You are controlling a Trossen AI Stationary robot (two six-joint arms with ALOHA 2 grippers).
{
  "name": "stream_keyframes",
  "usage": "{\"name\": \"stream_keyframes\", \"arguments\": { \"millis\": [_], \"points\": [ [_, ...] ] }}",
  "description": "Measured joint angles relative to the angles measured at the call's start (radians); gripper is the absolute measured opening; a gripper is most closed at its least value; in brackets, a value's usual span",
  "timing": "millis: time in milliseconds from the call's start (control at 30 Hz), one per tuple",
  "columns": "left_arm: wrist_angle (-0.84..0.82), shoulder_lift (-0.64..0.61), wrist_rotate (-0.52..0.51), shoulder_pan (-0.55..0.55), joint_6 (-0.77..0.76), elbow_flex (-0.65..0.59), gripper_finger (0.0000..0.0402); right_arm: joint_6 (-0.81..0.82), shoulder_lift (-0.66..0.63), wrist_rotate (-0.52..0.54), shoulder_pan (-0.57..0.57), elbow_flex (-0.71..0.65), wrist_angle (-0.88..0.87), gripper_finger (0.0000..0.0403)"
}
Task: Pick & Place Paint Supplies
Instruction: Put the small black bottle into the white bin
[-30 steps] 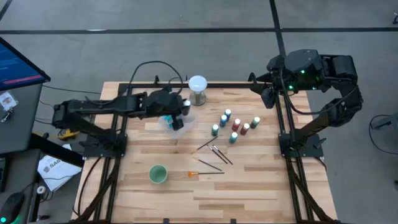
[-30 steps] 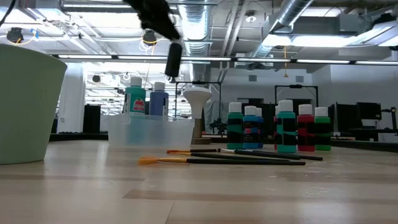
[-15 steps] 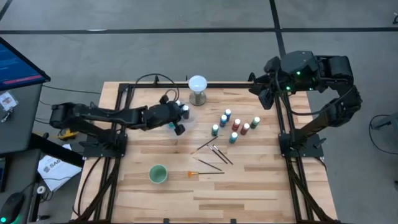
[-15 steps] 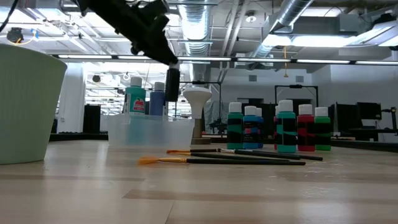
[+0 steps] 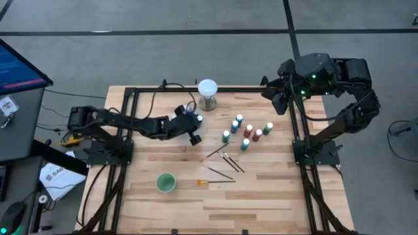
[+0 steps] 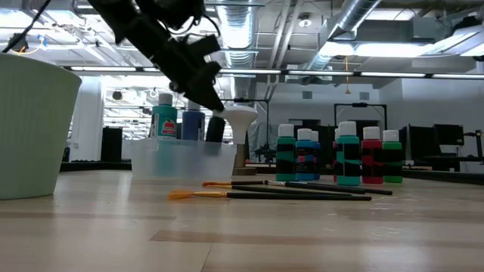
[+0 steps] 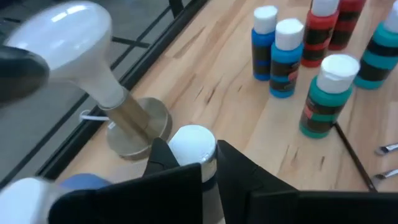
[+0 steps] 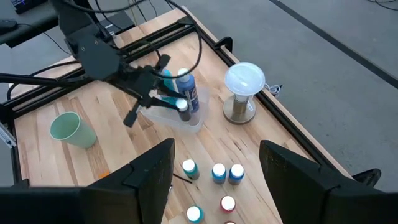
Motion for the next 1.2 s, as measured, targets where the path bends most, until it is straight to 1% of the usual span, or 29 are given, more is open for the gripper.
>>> {"name": "stream_keyframes", "arguments": {
  "millis": [367,600,1200],
  "points": [
    [0.065,0.080,0.001,0.039,-0.008,0.000,0.0001,0.000,0.000,0.000,0.000,0.000,0.000,0.0230],
    [0.079,0.082,0.001,0.059,-0.012,0.000,0.0001,-0.007,0.000,0.000,0.000,0.000,0.000,0.0230],
    [0.088,0.082,0.006,0.059,-0.038,0.000,0.0001,-0.019,0.000,0.000,0.000,0.000,0.000,0.0230]
  ]
}}
